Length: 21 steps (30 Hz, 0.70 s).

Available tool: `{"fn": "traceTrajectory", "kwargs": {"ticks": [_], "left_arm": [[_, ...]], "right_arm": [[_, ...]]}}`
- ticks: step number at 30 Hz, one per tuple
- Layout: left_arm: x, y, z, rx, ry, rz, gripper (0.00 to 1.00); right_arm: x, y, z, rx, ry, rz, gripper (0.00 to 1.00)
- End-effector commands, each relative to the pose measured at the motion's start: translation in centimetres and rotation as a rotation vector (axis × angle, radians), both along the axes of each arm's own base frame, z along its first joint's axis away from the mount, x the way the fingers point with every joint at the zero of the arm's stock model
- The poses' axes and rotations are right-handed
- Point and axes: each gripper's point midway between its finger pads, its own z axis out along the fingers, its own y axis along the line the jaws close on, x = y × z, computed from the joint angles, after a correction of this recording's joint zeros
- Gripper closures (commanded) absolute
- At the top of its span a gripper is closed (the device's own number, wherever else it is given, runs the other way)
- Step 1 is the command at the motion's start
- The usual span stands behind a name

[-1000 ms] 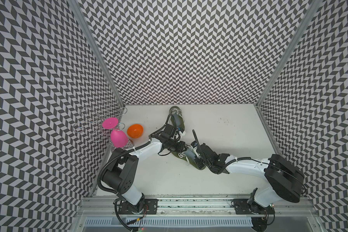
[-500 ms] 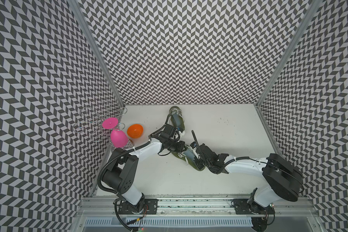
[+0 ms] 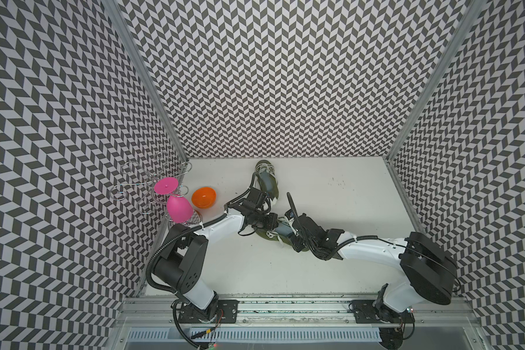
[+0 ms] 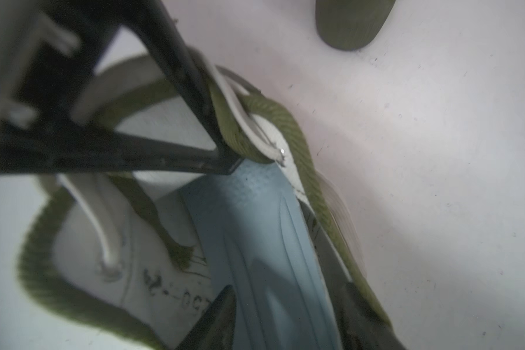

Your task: Insert the insole into the shoe

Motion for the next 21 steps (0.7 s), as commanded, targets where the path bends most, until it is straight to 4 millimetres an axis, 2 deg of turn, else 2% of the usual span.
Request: {"fn": "traceTrajectory", "kwargs": {"ticks": [1, 5, 8, 15, 18, 21], "left_arm": [[1.2, -0.9, 3.4, -0.061, -0.087, 0.016, 0.98], [1.3, -0.8, 3.0, -0.049, -0.081, 0.024, 0.98], [1.5, -0.7, 2.9, -0.040, -0.082, 0.035, 0.99], [1.9, -0.4, 2.7, -0.020, -0.083, 0.057, 0.99], [2.1, -0.3, 2.8, -0.015, -0.088, 0.064, 0.99], [2.3, -0.1, 3.0, -0.009, -0.096, 0.073, 0.98]], "right_arm": [[1.2, 0.4, 4.8, 0.082, -0.092, -0.034, 0.38], [1.6, 0.0, 7.1, 0.137, -0.111, -0.068, 0.36], [1.9, -0.7, 6.9, 0.150, -0.079, -0.086, 0.35], [1.7, -2.0, 2.8, 0.071, 0.059, -0.104, 0.33], [1.3, -2.8, 0.6, -0.014, 0.111, -0.114, 0.32], [0.9, -4.1, -0.9, -0.048, 0.142, -0.152, 0.32]]}}
